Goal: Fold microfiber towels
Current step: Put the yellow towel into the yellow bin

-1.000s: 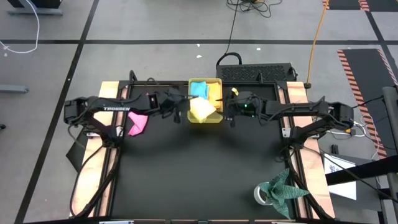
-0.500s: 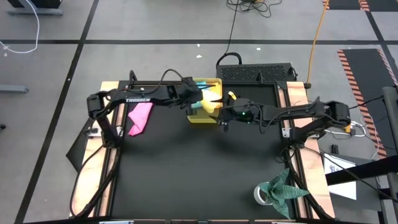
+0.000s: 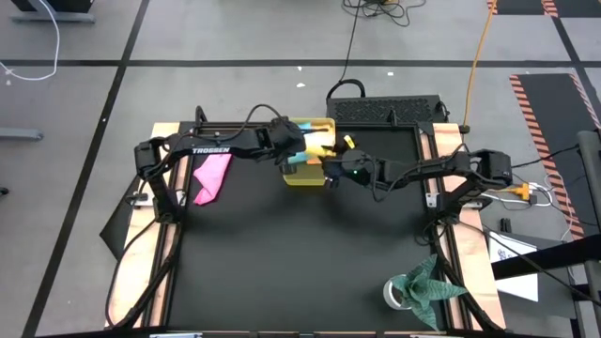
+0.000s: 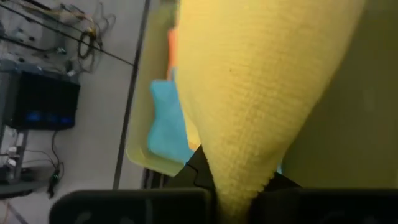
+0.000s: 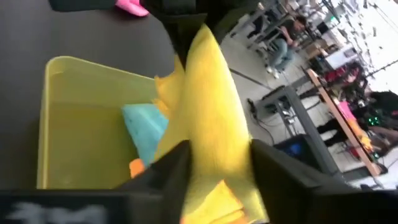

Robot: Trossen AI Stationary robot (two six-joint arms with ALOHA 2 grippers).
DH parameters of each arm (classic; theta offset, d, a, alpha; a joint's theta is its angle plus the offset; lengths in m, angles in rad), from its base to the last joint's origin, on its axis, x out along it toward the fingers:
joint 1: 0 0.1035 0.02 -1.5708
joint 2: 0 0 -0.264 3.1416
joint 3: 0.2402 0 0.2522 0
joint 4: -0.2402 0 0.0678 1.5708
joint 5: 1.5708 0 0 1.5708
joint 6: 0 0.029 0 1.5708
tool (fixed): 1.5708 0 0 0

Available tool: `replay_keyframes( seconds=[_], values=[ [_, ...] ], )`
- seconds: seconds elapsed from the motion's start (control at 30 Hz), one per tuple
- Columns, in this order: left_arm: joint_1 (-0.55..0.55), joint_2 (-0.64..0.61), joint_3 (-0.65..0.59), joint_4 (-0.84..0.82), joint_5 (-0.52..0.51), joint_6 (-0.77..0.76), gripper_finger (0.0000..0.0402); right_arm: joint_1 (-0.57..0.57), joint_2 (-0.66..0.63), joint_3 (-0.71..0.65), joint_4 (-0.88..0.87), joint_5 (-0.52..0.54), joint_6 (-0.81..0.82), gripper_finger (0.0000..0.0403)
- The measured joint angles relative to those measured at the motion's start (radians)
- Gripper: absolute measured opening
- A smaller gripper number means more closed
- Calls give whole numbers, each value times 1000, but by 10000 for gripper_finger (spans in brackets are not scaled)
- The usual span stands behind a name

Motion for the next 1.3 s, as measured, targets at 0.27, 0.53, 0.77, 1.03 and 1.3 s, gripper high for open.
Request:
replay_keyframes(
  seconds=[0.27,0.53,0.77,1.03,1.3],
  values=[
    [-1,0,0,-111,4,65,40,-81,0,0,-40,-233,-103,17],
    [25,0,-15,118,-106,286,14,-173,-1,0,37,-208,-293,6],
    [20,0,-129,201,28,343,31,-176,-1,-102,15,-366,-325,5],
    [-46,0,-224,187,161,362,81,-135,0,-184,2,-407,-323,5],
    [-113,0,-224,166,163,331,147,-133,0,-187,-26,-468,-313,5]
  ],
)
